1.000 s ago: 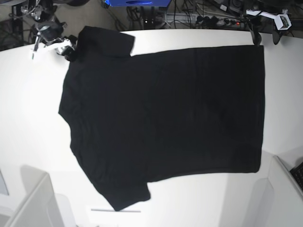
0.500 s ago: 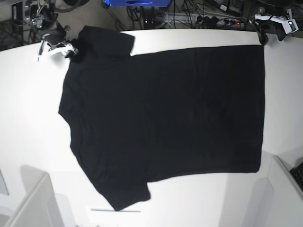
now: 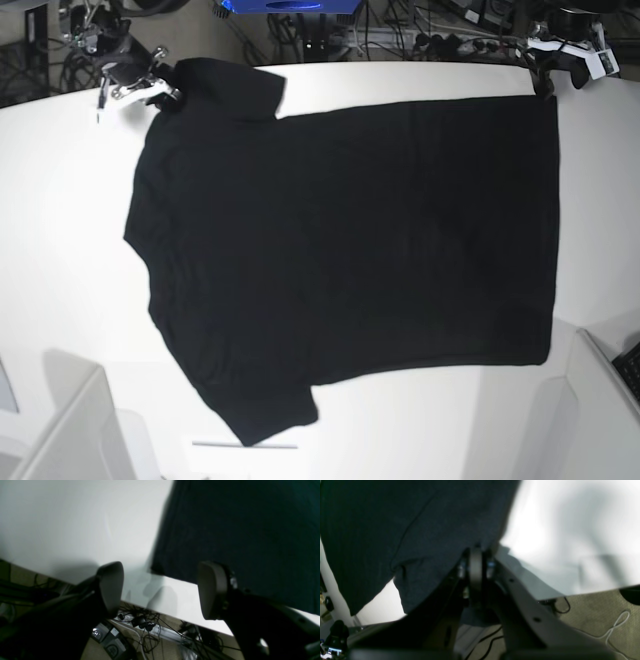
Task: Fold the T-shirt properly
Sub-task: 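Lower both grippers onto the shirt's shoulder corners and grasp them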
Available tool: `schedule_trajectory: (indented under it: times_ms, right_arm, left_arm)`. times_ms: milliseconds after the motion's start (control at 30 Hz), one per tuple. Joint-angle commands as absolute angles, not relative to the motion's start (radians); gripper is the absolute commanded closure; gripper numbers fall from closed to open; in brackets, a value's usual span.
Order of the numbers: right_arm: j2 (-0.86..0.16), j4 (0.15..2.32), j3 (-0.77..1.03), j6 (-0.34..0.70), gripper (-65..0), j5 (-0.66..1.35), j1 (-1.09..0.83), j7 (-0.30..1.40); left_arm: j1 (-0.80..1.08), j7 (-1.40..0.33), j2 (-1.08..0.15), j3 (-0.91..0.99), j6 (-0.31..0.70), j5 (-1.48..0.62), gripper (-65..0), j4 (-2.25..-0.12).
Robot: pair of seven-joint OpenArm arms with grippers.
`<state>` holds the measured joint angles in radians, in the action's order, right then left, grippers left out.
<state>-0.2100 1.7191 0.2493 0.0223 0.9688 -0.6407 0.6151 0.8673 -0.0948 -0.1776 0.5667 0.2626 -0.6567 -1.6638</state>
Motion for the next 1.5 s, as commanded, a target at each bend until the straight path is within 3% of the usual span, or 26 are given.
schedule_trajectory:
  times_ms: [0, 267, 533, 967, 1067, 1267, 1300, 1467]
  right_arm:
    - [-0.216, 1.718, 0.251, -0.005, 0.0, 0.941, -0.653, 0.636]
    - [-0.216, 1.718, 0.251, -0.005, 0.0, 0.941, -0.653, 0.636]
    - [-0.217, 1.725, 0.251, -0.005, 0.0, 0.941, -0.654, 0.636]
    - [-0.217, 1.725, 0.251, -0.005, 0.0, 0.941, -0.650, 0.636]
    - [-0.217, 1.725, 0.252, -0.005, 0.0, 0.941, -0.650, 0.636]
    - [-0.217, 1.725, 0.259, -0.005, 0.0, 0.941, -0.650, 0.634]
    - [-0.217, 1.725, 0.259, -0.005, 0.0, 0.941, -0.650, 0.633]
    - [-0.217, 1.727, 0.260, -0.005, 0.0, 0.941, -0.650, 0.631]
  left_arm:
    - [0.874, -0.073, -0.186, 0.575, 0.266, -0.665, -44.8, -1.670]
    - [0.819, -0.085, -0.183, 0.568, 0.266, -0.665, -44.8, -1.607]
    - [0.708, -0.371, -0.185, 0.648, 0.266, -0.812, -44.8, -1.598]
    - [0.664, -0.380, -0.188, 0.584, 0.266, -0.806, -44.4, -1.592]
    - [0.662, -0.380, -0.185, 0.582, 0.266, -0.809, -36.5, -1.592]
    - [0.662, -0.380, -0.189, 0.588, 0.266, -0.809, -2.6, -1.590]
    - [0.662, -0.380, -0.189, 0.588, 0.266, -0.808, 0.0, -1.593]
    - [0.665, -0.380, -0.193, 0.588, 0.266, -0.803, 0.0, -1.598]
